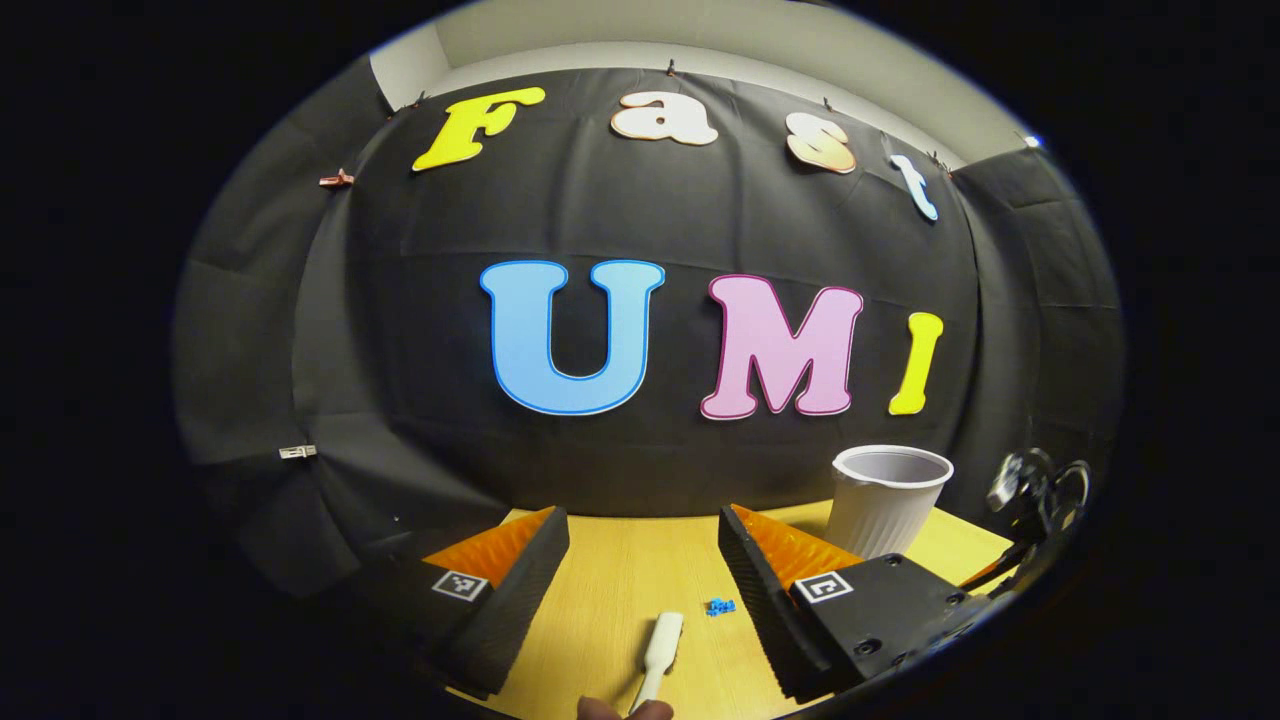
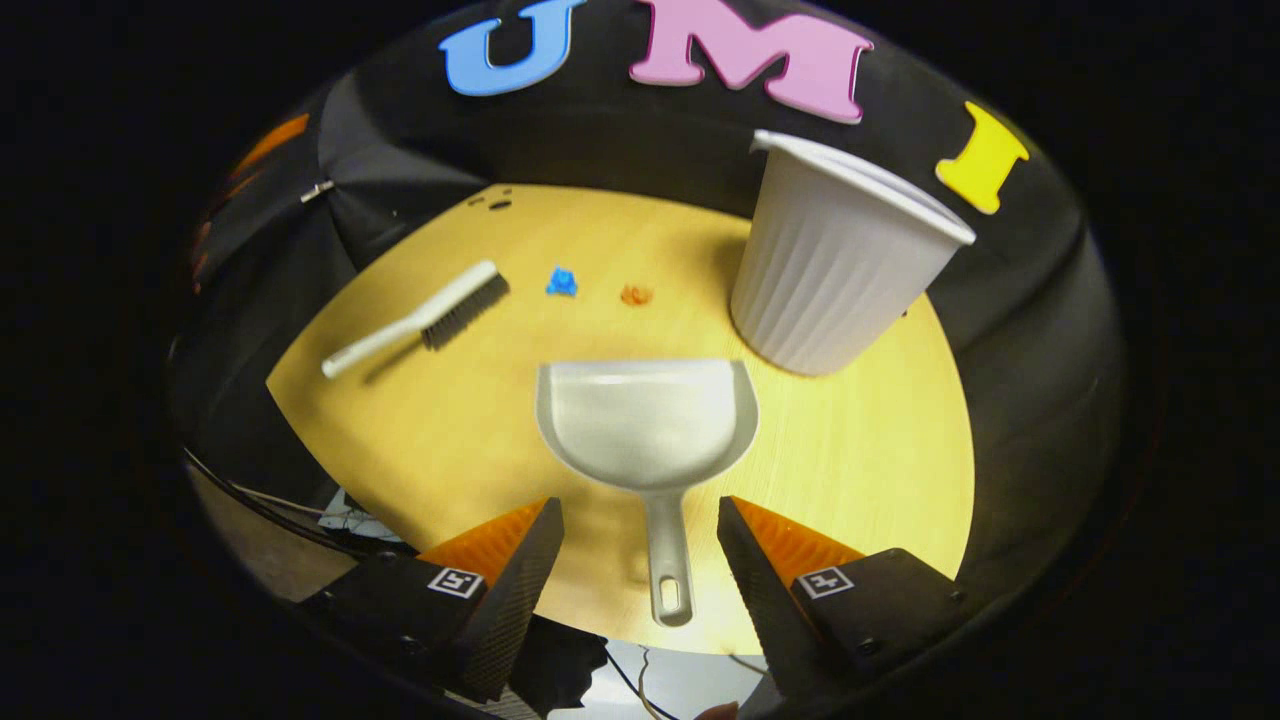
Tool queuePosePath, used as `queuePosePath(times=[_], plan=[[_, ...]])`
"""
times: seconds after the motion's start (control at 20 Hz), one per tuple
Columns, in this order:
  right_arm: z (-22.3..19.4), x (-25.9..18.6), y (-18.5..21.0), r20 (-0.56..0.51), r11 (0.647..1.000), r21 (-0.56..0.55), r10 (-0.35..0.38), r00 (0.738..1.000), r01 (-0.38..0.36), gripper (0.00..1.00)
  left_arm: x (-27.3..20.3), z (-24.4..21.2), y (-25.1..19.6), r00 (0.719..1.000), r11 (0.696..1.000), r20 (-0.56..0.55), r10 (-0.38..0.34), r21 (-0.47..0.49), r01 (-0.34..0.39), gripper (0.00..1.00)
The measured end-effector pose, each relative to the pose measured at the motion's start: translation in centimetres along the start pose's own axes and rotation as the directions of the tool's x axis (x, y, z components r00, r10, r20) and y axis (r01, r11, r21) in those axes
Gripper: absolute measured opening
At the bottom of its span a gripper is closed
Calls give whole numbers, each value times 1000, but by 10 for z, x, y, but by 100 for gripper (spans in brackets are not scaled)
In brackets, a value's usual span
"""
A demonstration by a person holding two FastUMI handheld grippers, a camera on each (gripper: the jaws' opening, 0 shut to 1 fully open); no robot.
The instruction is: Pick up the small broom and dustpan from the desktop, sweep the trash into the dustpan with the broom, and then empty the trash into the garbage bin.
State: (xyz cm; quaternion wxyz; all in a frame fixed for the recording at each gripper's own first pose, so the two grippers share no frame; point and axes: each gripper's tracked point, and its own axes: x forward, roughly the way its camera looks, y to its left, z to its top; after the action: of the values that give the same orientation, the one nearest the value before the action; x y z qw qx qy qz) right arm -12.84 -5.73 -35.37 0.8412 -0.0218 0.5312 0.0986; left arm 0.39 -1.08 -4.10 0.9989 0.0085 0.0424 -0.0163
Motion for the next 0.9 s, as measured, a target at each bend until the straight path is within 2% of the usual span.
queuePosePath(times=[0.3,0.55,0.6,0.8,0.9], plan=[[-26,64,-10,-149,1000,28,12,989,-8,97,-6,-3,5,999,999,-10,33,18,-33,95],[-31,88,-1,-206,999,-13,45,978,-48,96,-12,-5,12,997,997,-21,76,20,-76,95],[-31,88,6,-217,997,-3,71,974,-74,96,-12,-6,13,996,996,-22,85,20,-84,96],[-25,93,1,-222,998,26,56,973,-52,87,-15,-10,16,993,993,-30,114,15,-114,95],[-20,98,2,-206,998,47,50,977,-41,45,-15,-14,14,992,993,-40,120,8,-119,95]])
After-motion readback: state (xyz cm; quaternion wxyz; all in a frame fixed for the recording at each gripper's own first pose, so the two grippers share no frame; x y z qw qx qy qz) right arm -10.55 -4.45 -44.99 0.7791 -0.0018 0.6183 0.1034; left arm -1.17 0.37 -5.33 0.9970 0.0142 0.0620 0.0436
